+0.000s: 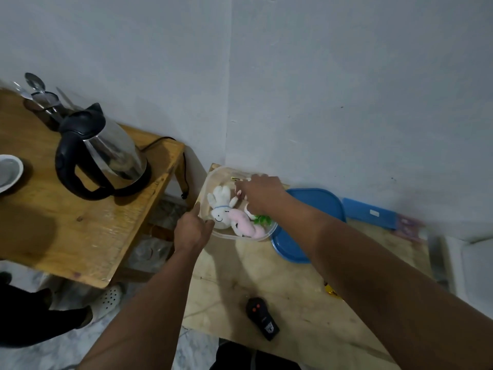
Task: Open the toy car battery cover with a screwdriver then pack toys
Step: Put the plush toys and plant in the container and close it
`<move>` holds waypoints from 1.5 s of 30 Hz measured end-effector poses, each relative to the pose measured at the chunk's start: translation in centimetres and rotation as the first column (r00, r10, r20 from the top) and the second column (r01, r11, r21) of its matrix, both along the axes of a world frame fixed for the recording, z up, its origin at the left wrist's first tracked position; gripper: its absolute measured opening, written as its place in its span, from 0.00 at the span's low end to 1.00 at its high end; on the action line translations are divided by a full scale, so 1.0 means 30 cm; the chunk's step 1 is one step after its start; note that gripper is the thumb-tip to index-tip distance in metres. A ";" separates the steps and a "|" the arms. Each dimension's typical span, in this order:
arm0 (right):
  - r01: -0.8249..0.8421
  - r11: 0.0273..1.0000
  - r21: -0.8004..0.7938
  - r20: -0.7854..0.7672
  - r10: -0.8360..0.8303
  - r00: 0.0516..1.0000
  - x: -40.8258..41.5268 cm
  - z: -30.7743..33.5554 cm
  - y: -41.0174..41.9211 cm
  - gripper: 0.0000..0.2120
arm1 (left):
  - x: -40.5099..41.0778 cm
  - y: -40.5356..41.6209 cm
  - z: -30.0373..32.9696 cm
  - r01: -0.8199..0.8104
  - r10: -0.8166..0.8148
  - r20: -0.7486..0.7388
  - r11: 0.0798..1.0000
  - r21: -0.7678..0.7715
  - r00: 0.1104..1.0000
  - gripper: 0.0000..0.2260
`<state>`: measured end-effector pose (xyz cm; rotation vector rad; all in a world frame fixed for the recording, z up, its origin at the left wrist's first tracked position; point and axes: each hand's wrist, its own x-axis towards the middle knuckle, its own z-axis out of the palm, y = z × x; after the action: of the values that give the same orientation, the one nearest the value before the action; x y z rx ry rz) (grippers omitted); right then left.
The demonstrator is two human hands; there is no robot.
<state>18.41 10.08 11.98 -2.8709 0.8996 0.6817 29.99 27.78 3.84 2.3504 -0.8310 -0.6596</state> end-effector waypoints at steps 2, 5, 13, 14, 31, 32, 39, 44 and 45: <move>0.055 0.998 0.003 -0.062 -0.055 0.997 -0.042 -0.012 -0.004 0.15 | -0.002 -0.005 0.001 -0.030 0.030 -0.018 1.000 0.007 0.999 0.27; 0.117 0.988 0.105 -0.083 -0.109 0.991 -0.076 -0.073 0.003 0.10 | -0.001 -0.005 -0.003 -0.048 0.048 -0.044 0.999 0.002 0.998 0.28; 0.164 0.973 0.160 0.072 -0.178 0.981 -0.140 -0.215 0.037 0.09 | 0.011 -0.007 -0.022 -0.020 0.020 -0.038 1.000 0.000 0.999 0.27; 0.156 0.977 0.148 0.128 -0.175 0.976 -0.150 -0.207 0.038 0.09 | 0.013 -0.007 -0.025 -0.021 0.021 -0.047 1.000 0.000 0.999 0.26; 0.152 0.870 0.468 -0.109 -0.114 0.987 -0.472 -0.171 0.447 0.30 | 0.023 -0.002 -0.002 -0.041 0.041 -0.213 0.999 0.003 0.976 0.23; 0.153 0.874 0.461 -0.122 -0.109 0.987 -0.475 -0.192 0.482 0.33 | 0.023 -0.003 -0.001 -0.039 0.039 -0.214 0.999 0.004 0.976 0.23; 0.205 0.889 0.409 -0.141 -0.160 0.977 -0.505 -0.291 0.595 0.31 | 0.022 -0.004 0.013 -0.027 0.027 -0.204 1.000 0.005 0.979 0.22; 0.112 0.915 0.387 0.077 -0.153 0.985 -0.507 -0.172 0.490 0.30 | 0.030 -0.007 0.042 -0.004 0.013 -0.203 0.999 0.045 0.979 0.21; 0.111 0.927 0.358 0.132 -0.168 0.977 -0.497 -0.135 0.451 0.30 | 0.035 -0.006 0.044 -0.005 0.015 -0.222 0.999 0.045 0.975 0.21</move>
<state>3.51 23.62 7.94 -2.4795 0.8528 0.5249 31.03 27.60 5.16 2.2651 -0.7110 -0.9260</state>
